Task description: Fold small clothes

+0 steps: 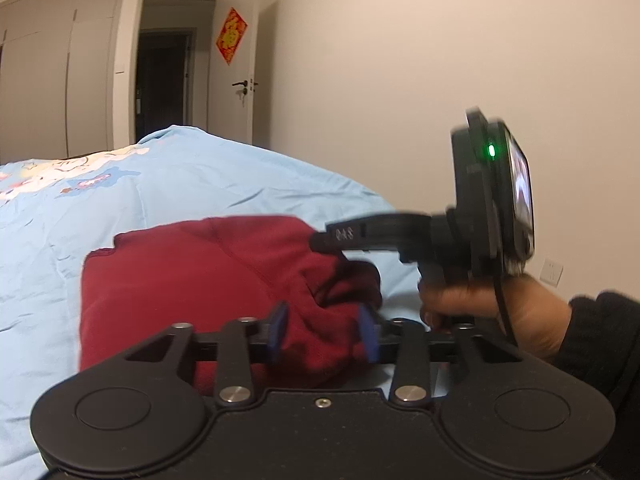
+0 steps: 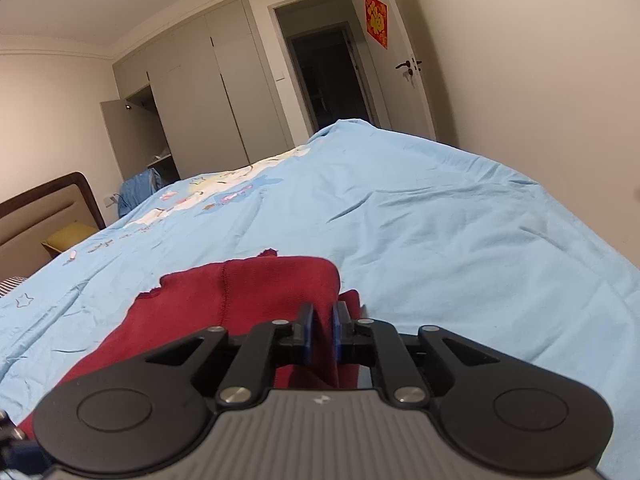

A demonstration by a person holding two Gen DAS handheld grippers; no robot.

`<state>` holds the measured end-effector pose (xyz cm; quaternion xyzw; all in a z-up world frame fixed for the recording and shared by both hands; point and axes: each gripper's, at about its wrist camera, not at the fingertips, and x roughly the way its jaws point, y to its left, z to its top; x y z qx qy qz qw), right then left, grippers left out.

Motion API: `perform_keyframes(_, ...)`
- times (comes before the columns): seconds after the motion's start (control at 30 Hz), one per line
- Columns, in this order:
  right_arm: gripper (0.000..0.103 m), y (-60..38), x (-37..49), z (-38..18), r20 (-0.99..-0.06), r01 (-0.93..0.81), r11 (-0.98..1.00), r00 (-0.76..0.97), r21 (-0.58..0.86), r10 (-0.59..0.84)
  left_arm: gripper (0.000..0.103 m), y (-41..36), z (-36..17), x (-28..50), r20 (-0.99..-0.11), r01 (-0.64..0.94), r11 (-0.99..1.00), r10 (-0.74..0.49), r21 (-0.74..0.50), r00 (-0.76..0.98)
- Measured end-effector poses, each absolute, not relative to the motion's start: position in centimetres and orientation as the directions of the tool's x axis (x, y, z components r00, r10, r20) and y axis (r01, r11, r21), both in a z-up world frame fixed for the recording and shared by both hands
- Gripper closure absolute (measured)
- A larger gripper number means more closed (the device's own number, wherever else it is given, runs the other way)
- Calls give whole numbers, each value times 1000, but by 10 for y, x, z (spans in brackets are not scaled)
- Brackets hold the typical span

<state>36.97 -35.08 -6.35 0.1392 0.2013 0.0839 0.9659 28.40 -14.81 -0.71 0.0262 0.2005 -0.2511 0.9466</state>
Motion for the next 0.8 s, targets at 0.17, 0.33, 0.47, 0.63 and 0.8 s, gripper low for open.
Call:
perform_keyframes(0.17,40,-351,360,-59,-368,-76,958,912,277,179,22,-124,4,288,-365,388,918,-392,-88,844)
perform_keyframes(0.33,14,-335,346,-54,-351,-99,972,921,211,170,7,-89,7,303,-390,199,969,-241,-145,889)
perform_keyframes(0.47,4,-322,337,-57,-353,-110,979,921,169,165,2,-63,3,311,-429,66,983,-135,-172,893)
perform_keyframes(0.63,0,-309,329,-62,-368,-114,985,917,131,154,1,-40,-10,319,-515,-47,983,-52,-178,855)
perform_keyframes(0.8,0,-303,324,-74,-405,-64,994,910,87,94,1,-30,-21,313,-553,-62,979,-56,-193,831)
